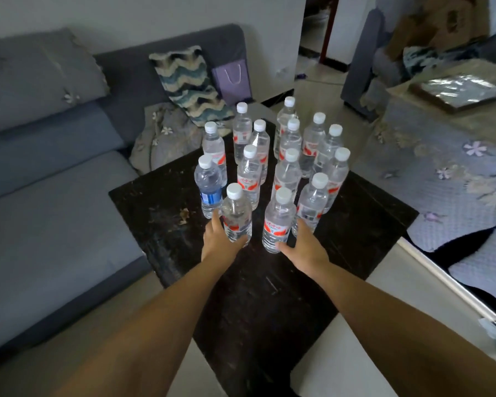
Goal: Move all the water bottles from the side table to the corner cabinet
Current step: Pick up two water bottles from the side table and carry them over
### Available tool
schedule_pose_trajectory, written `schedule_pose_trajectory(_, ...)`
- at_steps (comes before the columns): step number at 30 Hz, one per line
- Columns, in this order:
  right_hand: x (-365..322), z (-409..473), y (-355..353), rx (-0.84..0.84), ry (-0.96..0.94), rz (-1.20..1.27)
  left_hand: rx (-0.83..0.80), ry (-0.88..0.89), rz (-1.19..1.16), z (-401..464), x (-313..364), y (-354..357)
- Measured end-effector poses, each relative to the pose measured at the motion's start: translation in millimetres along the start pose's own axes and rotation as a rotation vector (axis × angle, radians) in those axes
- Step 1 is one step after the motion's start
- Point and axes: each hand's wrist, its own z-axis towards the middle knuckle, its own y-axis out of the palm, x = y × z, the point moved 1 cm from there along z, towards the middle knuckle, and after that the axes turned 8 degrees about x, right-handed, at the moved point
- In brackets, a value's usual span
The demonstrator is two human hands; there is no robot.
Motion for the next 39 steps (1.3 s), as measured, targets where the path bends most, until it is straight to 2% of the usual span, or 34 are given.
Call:
schedule_pose_trajectory(3,7,14,17,0.016,-0.021,0.134,0.048,-0.088,-0.13,12,-2,22)
schedule_pose_trajectory(9,8,41,35,0.038,-0.006,0.472,0.127,-0.106,-0.256,24,-5,47)
schedule_pose_trajectory(14,7,58,50,0.067,0.011,0.555,0.202,-0.196,-0.422,38,-5,63)
schedule_pose_trajectory(19,0,70,48,0.042,0.004,0.429,0.123,-0.253,-0.245,53,0,55)
schedule_pose_trajectory(27,11,46,45,0.053,0.004,0.364,0.027,-0.253,-0.178,37,-19,30)
schedule_pose_trajectory(33,11,19,24,0.124,0.025,0.355,-0.073,-0.129,-0.161,32,-15,10)
schedule_pose_trajectory(39,11,-26,-1,0.324,0.143,0.304,-0.237,0.039,-0.156,11,7,1)
